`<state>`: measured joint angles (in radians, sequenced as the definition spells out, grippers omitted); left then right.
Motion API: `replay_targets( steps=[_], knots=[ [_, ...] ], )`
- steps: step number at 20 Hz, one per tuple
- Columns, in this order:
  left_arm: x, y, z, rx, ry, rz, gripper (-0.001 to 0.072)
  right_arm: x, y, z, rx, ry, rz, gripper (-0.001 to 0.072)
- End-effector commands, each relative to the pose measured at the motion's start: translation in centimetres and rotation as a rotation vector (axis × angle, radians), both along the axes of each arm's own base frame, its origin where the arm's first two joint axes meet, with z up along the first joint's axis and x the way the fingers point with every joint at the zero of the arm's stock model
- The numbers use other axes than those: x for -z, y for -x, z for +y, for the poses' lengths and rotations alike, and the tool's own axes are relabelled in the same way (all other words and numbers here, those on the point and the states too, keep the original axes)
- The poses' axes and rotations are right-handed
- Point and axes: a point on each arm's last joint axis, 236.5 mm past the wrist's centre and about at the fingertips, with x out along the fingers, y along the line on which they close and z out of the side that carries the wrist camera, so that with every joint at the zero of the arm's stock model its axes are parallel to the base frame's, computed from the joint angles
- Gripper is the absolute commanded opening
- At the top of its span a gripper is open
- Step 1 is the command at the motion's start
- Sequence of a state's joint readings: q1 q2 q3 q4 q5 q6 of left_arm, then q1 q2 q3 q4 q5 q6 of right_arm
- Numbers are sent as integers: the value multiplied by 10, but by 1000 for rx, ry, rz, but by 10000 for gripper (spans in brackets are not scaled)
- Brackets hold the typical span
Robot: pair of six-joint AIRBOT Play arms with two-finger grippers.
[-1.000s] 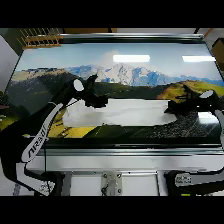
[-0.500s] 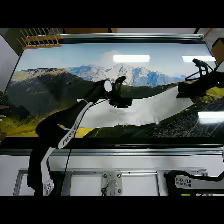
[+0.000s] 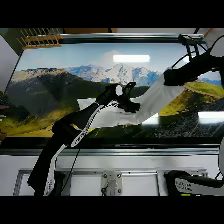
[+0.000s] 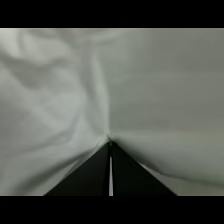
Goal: Fold the clothes and pants, and hang the long-sleeved shirts on hangers.
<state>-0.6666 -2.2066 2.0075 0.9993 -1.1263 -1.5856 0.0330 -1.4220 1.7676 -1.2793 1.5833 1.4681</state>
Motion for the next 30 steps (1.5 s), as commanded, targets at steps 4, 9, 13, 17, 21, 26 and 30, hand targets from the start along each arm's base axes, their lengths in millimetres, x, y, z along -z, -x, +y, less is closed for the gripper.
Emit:
replay_targets(
  steps=[4, 9, 13, 17, 21, 26, 30],
  knots=[
    [-4, -6, 4, -8, 2, -6, 6, -14, 9, 56, -78, -31, -28, 6],
    [-59, -55, 45, -106, 49, -76, 6, -18, 12, 96, -78, -75, -41, 7],
    [-115, -104, 115, -230, 72, -147, 6, -19, 12, 143, -90, -153, -57, 7],
    [-164, -135, 210, -332, -26, -265, 7, -6, 14, 214, -161, -286, -31, 6],
    [-213, -139, 287, -418, -72, -332, 6, 40, 16, 279, -218, -336, 24, 7],
    [-254, -129, 347, -502, -88, -362, 6, 121, 23, 341, -266, -328, 87, 8],
    [-275, -125, 365, -537, -84, -399, 7, 158, 32, 398, -284, -428, 84, 421]
  ],
)
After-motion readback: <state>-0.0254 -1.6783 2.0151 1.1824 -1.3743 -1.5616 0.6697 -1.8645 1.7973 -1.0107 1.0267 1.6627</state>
